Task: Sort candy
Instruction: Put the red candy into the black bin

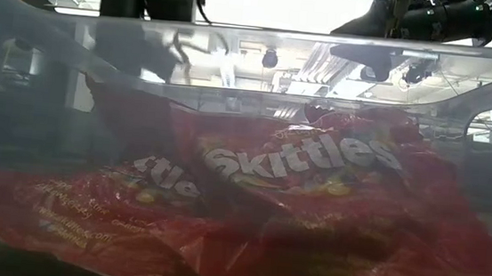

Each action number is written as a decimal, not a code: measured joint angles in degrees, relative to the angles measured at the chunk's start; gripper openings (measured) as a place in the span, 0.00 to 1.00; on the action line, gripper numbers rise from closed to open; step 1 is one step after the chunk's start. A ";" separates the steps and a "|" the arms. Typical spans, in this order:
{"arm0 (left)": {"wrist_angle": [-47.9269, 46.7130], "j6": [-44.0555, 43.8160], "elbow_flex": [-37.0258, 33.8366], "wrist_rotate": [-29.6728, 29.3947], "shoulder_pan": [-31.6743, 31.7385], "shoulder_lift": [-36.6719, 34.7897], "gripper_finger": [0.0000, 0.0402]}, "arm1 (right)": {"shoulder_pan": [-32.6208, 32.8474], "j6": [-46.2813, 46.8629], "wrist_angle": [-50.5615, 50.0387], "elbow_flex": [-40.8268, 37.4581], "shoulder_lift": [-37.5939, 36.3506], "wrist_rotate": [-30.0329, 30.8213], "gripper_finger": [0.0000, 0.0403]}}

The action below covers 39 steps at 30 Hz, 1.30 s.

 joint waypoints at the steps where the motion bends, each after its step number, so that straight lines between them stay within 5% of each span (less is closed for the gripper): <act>1: -0.01 3.39 -0.11 1.03 0.00 -1.53 0.00 | 0.01 0.41 0.01 0.00 0.01 -0.01 0.46; 8: -0.16 10.81 -0.21 4.31 2.01 -10.56 0.07 | -0.01 1.95 0.18 0.00 0.02 0.00 0.46; 15: 0.21 19.91 -1.20 7.94 3.89 -11.65 0.30 | -0.02 3.08 0.20 0.00 0.00 0.65 0.46; 24: 7.44 29.37 -11.43 8.91 3.93 -11.59 0.58 | 0.01 5.64 0.20 0.00 0.00 1.27 0.46; 39: 24.20 31.21 -20.70 7.14 3.93 -11.29 0.61 | 0.01 5.86 0.20 0.00 0.00 4.63 0.46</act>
